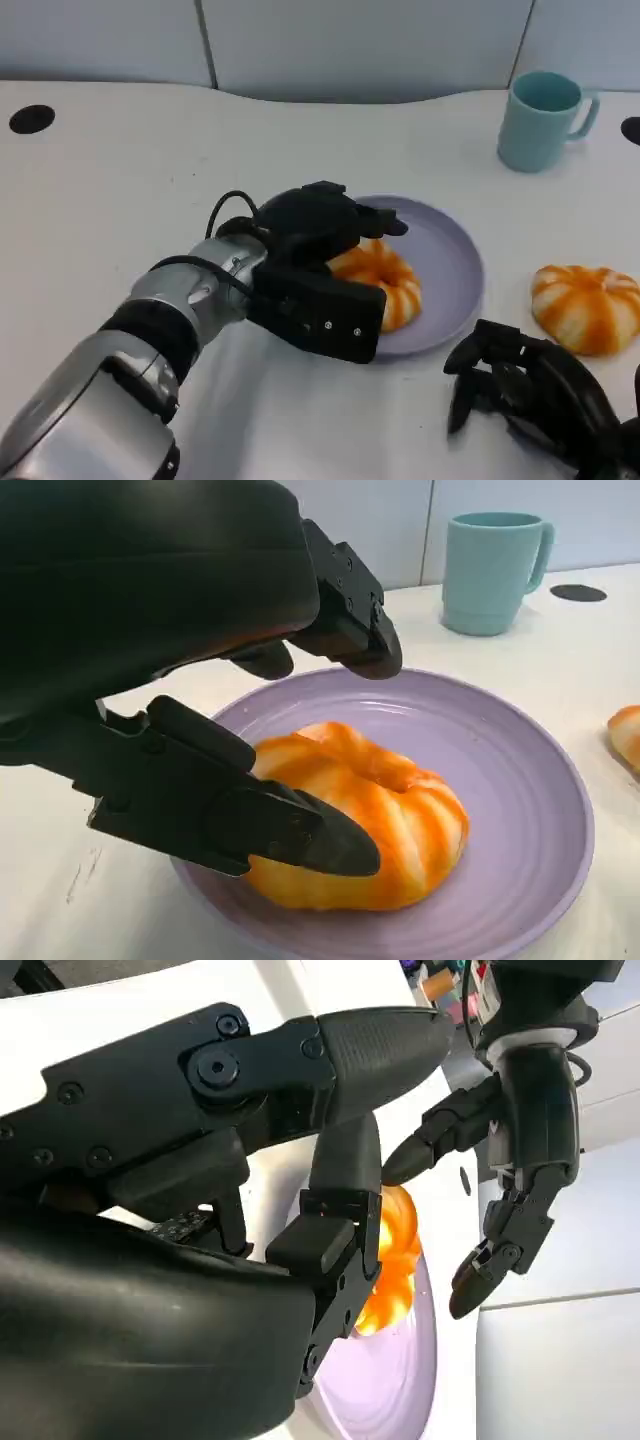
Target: Grasp the bread from the table and place it into the plate.
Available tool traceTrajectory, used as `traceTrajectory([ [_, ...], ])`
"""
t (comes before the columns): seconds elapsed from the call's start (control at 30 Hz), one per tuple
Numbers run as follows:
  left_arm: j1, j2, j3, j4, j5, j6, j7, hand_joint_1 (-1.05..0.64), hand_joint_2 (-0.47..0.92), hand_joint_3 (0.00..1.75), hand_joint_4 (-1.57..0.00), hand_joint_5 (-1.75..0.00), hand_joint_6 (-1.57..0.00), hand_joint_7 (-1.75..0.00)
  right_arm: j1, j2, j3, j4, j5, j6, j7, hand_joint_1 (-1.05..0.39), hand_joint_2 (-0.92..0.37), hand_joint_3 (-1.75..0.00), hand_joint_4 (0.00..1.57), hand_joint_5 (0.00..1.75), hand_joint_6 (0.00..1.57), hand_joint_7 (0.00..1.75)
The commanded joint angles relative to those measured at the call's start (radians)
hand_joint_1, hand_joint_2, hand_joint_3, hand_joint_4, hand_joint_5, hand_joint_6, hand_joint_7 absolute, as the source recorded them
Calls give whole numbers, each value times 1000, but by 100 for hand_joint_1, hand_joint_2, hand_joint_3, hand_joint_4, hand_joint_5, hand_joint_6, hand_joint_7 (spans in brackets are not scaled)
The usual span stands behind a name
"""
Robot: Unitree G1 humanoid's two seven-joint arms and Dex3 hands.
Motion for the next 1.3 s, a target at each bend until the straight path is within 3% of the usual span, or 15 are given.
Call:
traceTrajectory([
  [0.03, -9, 29, 34, -23, -40, -16, -19, -74, 92, 11, 0, -51, -25, -20, 15, -10, -5, 8, 4, 19, -3, -51, -92, -25, 67, 159, 70, 118],
  [0.33, 70, 67, 166, -78, -213, -104, -133, -72, 92, 12, -1, -53, -28, -22, 14, -11, -2, 4, 1, 23, -8, -50, -92, -25, 66, 160, 70, 120],
  [0.5, 185, 106, 283, -179, -387, -153, -259, -69, 92, 12, -2, -55, -30, -21, 11, -14, -5, 12, -5, 9, -15, -50, -92, -24, 67, 159, 70, 120],
  [0.77, 341, 99, 445, -315, -657, -198, -428, -60, 92, 8, -14, -73, -44, -16, 4, -17, -6, 29, -14, -11, -18, -51, -92, -26, 68, 159, 70, 121],
  [0.83, 427, 88, 500, -398, -765, -174, -475, -58, 92, 11, -26, -81, -50, -18, -1, -17, -8, 38, -10, -17, -8, -51, -92, -26, 68, 160, 70, 121],
  [0.93, 497, 79, 537, -473, -841, -142, -519, -57, 92, 12, -29, -85, -53, -18, -6, -18, -9, 47, -11, -22, -6, -50, -92, -26, 67, 160, 70, 121],
  [1.0, 557, 70, 568, -523, -910, -116, -559, -60, 92, 18, -37, -96, -61, -23, -10, -20, -9, 54, -13, -25, -7, -52, -92, -26, 67, 160, 70, 121],
  [1.17, 675, 41, 632, -659, -1065, 37, -627, -63, 92, 19, -46, -104, -71, -29, -15, -22, -10, 69, -13, -42, -2, -52, -92, -26, 67, 160, 70, 121],
  [1.3, 789, 12, 688, -782, -1171, 146, -628, -53, 92, 23, -55, -122, -74, -39, -15, -24, -11, 71, -9, -39, 3, -53, -92, -26, 67, 159, 69, 119],
])
